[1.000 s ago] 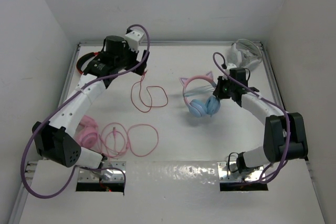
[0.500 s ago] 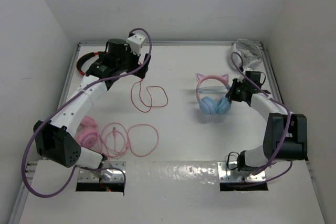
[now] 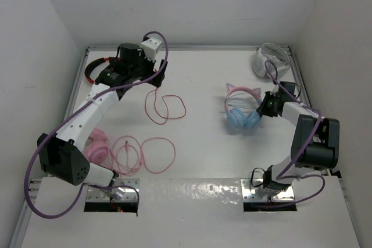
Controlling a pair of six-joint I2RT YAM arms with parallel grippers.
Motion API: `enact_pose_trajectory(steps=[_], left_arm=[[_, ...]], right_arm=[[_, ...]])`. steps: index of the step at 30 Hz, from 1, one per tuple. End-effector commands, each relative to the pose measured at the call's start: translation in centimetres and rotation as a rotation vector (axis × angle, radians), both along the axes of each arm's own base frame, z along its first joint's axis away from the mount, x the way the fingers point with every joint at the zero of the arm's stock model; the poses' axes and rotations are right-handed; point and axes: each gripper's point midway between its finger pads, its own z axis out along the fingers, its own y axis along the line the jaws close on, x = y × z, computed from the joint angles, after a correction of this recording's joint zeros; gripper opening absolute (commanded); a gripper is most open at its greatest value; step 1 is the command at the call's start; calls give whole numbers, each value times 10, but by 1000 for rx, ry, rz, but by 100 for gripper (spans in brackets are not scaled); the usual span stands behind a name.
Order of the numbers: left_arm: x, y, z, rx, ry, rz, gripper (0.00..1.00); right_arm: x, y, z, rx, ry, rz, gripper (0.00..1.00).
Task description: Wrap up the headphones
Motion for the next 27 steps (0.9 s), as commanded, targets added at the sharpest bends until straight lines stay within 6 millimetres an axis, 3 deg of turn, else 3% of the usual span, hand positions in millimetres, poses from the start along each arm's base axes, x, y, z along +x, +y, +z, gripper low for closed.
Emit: enact_pose_trajectory(steps=[1, 12, 21, 27], left_arm=[[3, 1, 16, -37, -54, -4, 100], [5, 1, 11, -36, -41, -6, 100], [5, -2, 9, -43, -35, -18, 100], [4, -4, 9, -46, -34, -27, 100]], right_arm=[[18, -12, 18, 13, -67, -45, 0], [5, -63, 9, -220, 74, -151, 0], [11, -56, 21, -211, -85, -118, 0], [16, -54, 55, -243, -280, -111, 0]])
